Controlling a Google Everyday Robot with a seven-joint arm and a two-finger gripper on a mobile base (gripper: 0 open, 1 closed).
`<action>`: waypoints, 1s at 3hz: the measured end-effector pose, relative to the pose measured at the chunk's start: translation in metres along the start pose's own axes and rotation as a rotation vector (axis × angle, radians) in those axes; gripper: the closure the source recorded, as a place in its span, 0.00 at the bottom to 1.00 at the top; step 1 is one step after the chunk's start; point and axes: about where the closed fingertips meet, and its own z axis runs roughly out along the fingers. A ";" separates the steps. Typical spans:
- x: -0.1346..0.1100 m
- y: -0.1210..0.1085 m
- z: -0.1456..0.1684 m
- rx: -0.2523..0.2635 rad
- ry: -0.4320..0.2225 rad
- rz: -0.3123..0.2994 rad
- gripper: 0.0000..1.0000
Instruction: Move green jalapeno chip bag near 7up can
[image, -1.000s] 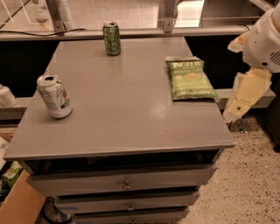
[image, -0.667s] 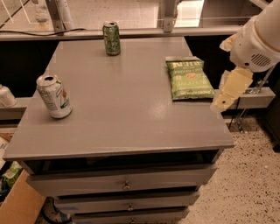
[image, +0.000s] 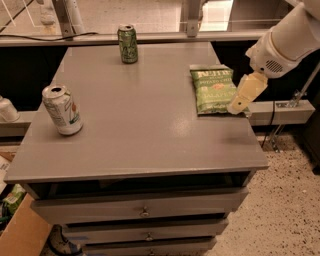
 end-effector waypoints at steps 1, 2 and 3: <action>-0.006 -0.017 0.023 -0.030 -0.028 0.057 0.00; -0.007 -0.028 0.044 -0.069 -0.053 0.125 0.00; 0.000 -0.033 0.066 -0.101 -0.069 0.201 0.00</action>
Offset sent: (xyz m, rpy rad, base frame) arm 0.0667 0.0075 -0.0419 0.1944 0.1173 -0.1099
